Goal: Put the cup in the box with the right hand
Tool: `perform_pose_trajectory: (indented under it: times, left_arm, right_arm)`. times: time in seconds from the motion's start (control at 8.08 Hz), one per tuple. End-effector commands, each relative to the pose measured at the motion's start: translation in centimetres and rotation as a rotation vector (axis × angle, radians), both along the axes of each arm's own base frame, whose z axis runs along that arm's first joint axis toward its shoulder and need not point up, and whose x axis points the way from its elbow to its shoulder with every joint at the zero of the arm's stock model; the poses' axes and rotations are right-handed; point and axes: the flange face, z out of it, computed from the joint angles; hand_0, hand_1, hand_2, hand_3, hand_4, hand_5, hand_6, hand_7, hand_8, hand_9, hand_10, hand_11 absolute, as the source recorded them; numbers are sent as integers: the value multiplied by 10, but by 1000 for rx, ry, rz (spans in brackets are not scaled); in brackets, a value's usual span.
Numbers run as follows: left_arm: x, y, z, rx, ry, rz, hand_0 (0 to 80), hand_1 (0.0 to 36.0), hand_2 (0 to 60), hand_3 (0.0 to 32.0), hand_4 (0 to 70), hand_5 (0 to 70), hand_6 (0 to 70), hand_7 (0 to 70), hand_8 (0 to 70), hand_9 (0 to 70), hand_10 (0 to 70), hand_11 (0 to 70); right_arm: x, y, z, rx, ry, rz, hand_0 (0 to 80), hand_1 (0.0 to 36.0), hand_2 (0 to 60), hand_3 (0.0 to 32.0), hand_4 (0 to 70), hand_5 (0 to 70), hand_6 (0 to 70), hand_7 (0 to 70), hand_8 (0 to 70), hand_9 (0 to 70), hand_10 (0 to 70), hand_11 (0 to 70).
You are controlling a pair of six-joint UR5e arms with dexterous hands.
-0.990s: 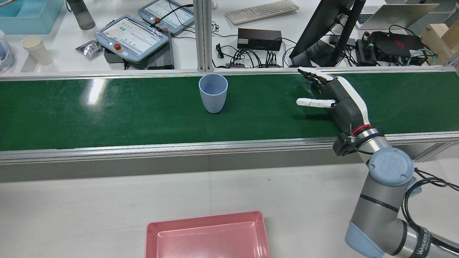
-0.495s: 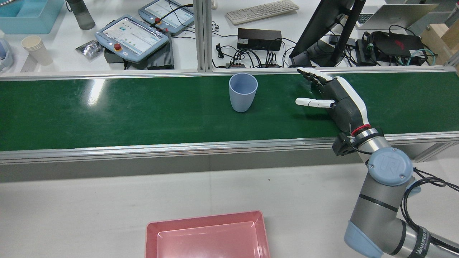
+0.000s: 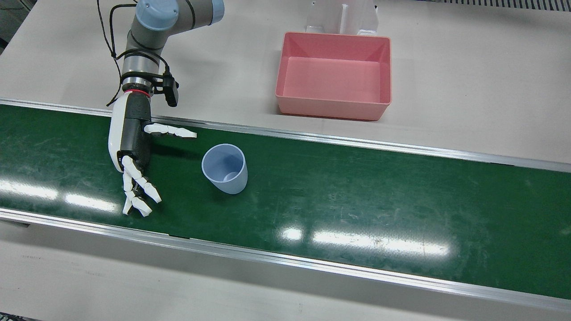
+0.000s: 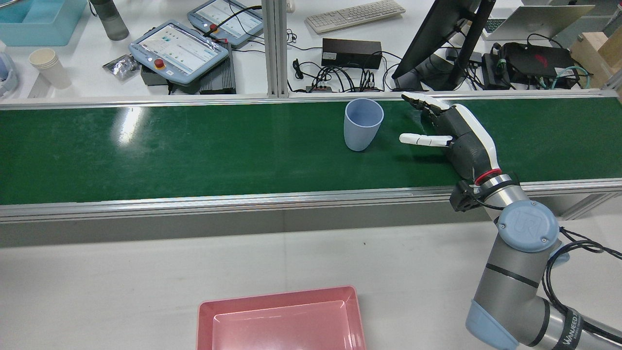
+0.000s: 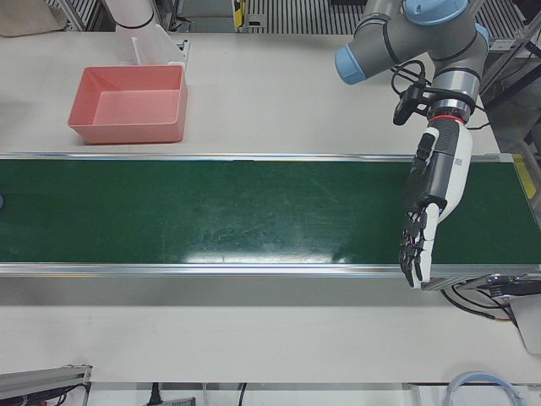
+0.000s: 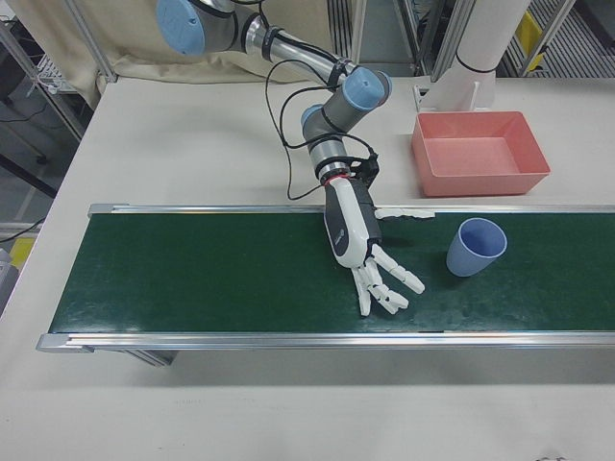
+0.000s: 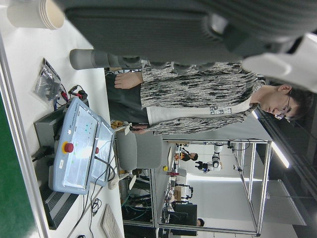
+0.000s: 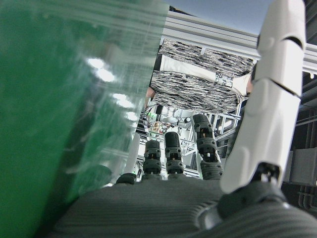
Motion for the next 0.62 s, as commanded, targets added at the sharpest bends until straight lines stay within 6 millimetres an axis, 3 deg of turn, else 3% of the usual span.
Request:
perform_pose_trajectory:
  times: [0.0,0.49]
  left_arm:
    - [0,0,0,-2,0,0,0,0,0,0,0,0,0,0,0,0,0,0]
    - [0,0,0,0,0,0,0,0,0,0,0,0,0,0,0,0,0,0]
  right_arm:
    - [-1,0,0,1,3,-1,507,185,89,0,65,63,69,281,112,156,0,9]
    - [1,1,1,-4,11,13,507,188,94,0,76,64,71,291,117,164,0,10]
